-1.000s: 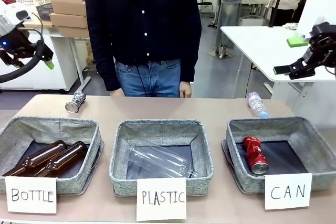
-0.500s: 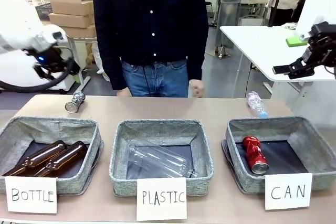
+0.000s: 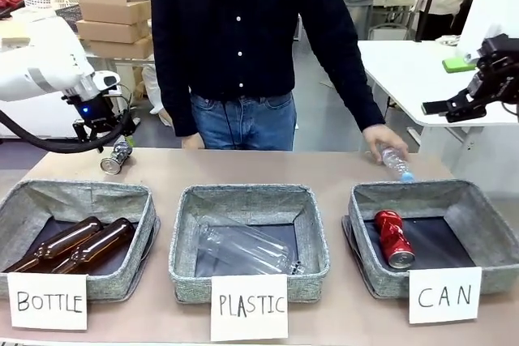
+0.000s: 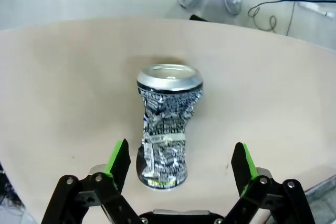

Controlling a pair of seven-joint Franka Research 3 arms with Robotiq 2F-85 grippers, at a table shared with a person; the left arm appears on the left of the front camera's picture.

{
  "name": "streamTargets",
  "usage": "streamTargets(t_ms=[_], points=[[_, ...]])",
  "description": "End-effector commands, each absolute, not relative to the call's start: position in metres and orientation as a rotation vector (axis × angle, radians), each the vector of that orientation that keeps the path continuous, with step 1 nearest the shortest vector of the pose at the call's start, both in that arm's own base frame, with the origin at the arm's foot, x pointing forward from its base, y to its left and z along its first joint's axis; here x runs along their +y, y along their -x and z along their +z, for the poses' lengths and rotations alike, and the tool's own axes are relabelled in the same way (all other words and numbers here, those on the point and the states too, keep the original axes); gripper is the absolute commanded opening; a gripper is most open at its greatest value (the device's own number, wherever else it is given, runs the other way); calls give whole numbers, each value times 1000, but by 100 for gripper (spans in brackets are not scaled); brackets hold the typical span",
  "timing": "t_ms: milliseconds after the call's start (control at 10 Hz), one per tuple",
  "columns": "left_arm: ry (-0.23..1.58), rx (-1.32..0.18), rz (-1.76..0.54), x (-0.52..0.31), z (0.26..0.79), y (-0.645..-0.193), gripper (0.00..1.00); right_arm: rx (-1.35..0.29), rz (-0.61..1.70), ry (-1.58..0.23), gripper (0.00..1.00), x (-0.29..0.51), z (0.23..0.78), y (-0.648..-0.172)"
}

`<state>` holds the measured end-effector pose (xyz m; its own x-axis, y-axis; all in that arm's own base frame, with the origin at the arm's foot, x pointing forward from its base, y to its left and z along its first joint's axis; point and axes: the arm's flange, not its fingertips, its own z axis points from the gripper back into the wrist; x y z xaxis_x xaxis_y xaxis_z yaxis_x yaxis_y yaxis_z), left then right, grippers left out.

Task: Sort the can waste into the basket.
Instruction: Pick up the can waste from the table and place it in the right Fabric basket.

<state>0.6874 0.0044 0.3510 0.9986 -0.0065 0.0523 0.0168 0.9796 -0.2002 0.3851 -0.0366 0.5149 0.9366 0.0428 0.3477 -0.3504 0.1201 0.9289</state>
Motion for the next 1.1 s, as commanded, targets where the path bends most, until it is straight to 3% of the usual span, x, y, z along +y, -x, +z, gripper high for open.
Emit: streamTargets(t_ms=[0, 500, 600, 700, 800, 900, 1000], points=[[172, 9, 21, -2, 344, -707, 100, -271, 295, -1416, 100, -37, 515, -385], [157, 62, -25, -17, 324, -712, 100, -271, 295, -1416, 100, -37, 515, -385], [136, 57, -23, -18, 325, -712, 48, -271, 295, -1416, 100, -37, 515, -385], [137, 49, -19, -19, 325, -711, 40, -271, 295, -1416, 100, -37, 515, -385], [136, 53, -18, -20, 325, -711, 40, -271, 295, -1416, 100, -37, 515, -385], [125, 55, -16, -21, 325, -711, 0, -271, 295, -1416, 100, -37, 515, -385], [120, 55, -14, -22, 326, -711, 24, -271, 295, -1416, 100, -37, 515, -385]])
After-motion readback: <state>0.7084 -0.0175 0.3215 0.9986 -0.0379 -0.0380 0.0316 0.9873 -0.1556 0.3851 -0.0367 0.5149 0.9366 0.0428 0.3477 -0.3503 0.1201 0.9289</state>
